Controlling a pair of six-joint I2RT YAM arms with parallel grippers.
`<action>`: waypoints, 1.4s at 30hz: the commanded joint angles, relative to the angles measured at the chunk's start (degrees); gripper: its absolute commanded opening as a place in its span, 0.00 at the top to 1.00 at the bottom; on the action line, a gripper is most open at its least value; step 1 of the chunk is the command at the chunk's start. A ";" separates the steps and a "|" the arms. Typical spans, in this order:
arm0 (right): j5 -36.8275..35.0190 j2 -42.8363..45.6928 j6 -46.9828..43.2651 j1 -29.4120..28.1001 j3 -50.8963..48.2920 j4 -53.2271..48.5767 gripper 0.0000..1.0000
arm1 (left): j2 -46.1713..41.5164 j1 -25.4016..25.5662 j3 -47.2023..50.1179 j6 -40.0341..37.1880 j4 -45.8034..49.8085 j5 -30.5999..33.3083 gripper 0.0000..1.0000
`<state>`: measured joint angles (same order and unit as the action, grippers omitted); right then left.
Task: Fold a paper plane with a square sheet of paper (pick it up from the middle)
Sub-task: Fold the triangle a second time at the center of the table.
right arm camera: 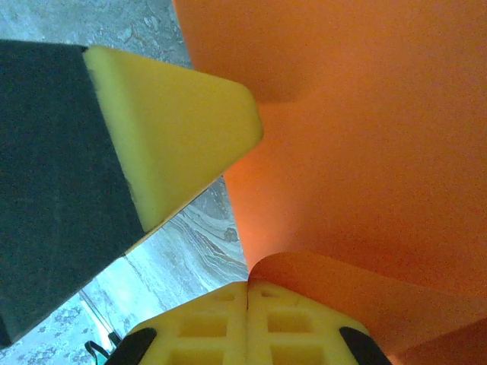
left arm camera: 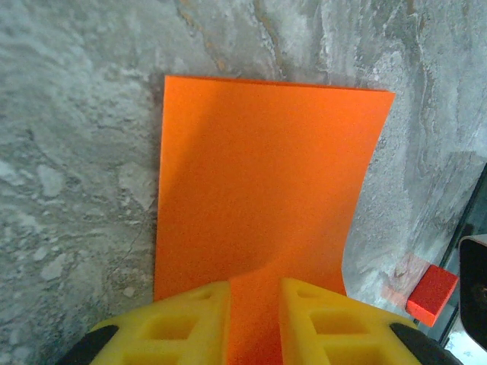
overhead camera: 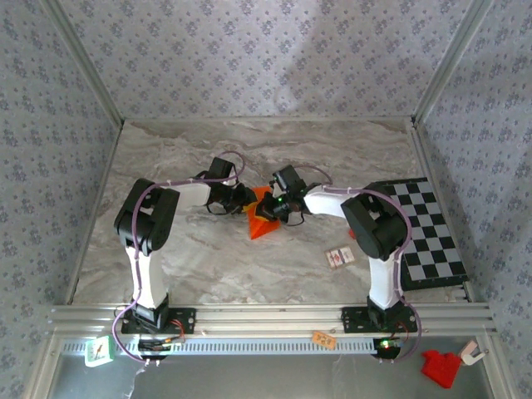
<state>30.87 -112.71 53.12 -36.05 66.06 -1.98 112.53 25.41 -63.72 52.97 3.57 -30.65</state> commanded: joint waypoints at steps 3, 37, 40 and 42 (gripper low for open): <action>0.59 -1.73 -1.30 -0.24 1.76 -3.02 0.98 | 2.69 0.83 0.53 -0.85 2.75 -0.11 0.76; -0.09 -2.94 -2.61 -0.42 3.66 -6.34 0.97 | 2.61 1.23 1.04 -0.55 2.49 -0.18 0.76; -0.03 -3.13 -2.43 -0.41 3.72 -6.25 0.97 | 2.61 1.21 1.06 -0.59 2.49 -0.12 0.76; -0.02 -3.22 -2.35 -0.40 3.64 -6.28 0.97 | 2.52 1.22 1.07 -0.50 2.49 -0.14 0.76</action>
<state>31.27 -114.93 51.44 -36.16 68.31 -6.28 112.64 25.52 -63.70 52.99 3.16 -30.85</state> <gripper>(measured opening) 0.055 0.243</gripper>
